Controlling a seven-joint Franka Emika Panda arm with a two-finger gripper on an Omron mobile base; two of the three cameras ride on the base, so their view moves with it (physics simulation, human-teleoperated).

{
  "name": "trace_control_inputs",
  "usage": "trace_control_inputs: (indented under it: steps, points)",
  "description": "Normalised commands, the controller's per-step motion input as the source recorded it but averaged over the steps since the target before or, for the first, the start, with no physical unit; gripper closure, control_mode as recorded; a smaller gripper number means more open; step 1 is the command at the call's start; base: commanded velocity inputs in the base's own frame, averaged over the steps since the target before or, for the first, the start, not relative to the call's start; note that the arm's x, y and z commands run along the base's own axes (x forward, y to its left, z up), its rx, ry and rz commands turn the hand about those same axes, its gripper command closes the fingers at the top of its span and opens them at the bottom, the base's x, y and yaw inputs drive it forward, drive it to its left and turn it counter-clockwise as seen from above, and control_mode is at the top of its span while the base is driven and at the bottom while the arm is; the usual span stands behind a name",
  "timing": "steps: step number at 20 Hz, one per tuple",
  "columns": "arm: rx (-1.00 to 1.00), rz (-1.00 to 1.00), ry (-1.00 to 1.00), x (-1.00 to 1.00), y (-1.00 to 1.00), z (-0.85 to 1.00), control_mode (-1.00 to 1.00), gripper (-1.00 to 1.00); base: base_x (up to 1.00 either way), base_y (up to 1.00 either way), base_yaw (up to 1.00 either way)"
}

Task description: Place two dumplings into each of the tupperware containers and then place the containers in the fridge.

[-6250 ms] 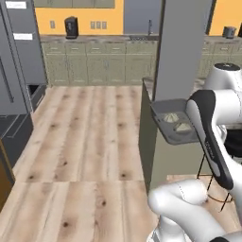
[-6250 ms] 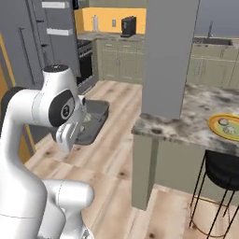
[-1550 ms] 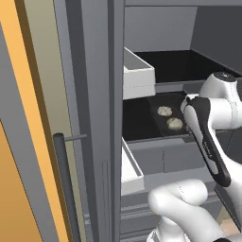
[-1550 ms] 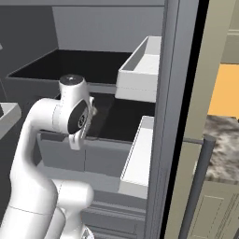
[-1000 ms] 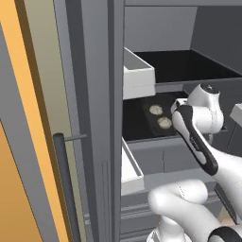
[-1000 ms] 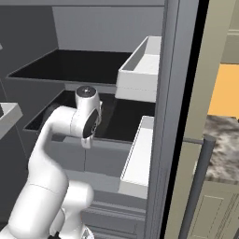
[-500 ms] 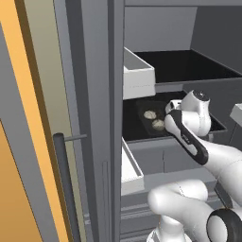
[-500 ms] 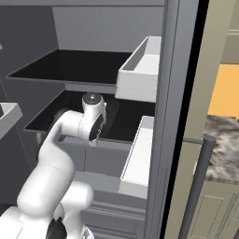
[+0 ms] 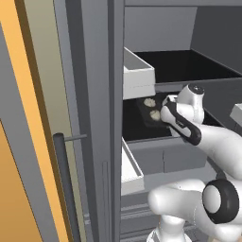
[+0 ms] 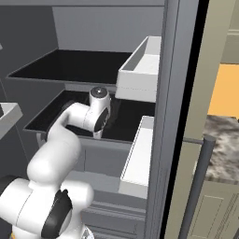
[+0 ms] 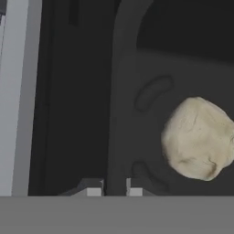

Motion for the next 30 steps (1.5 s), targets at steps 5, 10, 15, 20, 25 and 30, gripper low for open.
trace_control_inputs:
  steps: [5,10,15,20,25,30]
  points:
    - [0.00,0.00,0.00,0.00,0.00,0.00,-1.00,-1.00,0.00,0.00,0.00]
    - [0.02,0.00,-0.10,-0.10,0.00,0.00,-1.00,-1.00,0.00,0.00,0.00]
    - [0.08,-0.06,-0.32,-0.72,-0.01,0.05,-1.00,-1.00,0.00,0.00,0.00]
    - [0.04,-0.17,-0.04,-0.44,0.00,0.71,-1.00,-1.00,0.00,0.00,0.00]
    - [0.07,-0.30,0.15,-0.88,-0.03,0.59,-1.00,-1.00,0.00,0.00,0.00]
    - [0.18,-0.52,0.17,-0.61,-0.05,0.42,-1.00,-1.00,0.00,0.00,0.00]
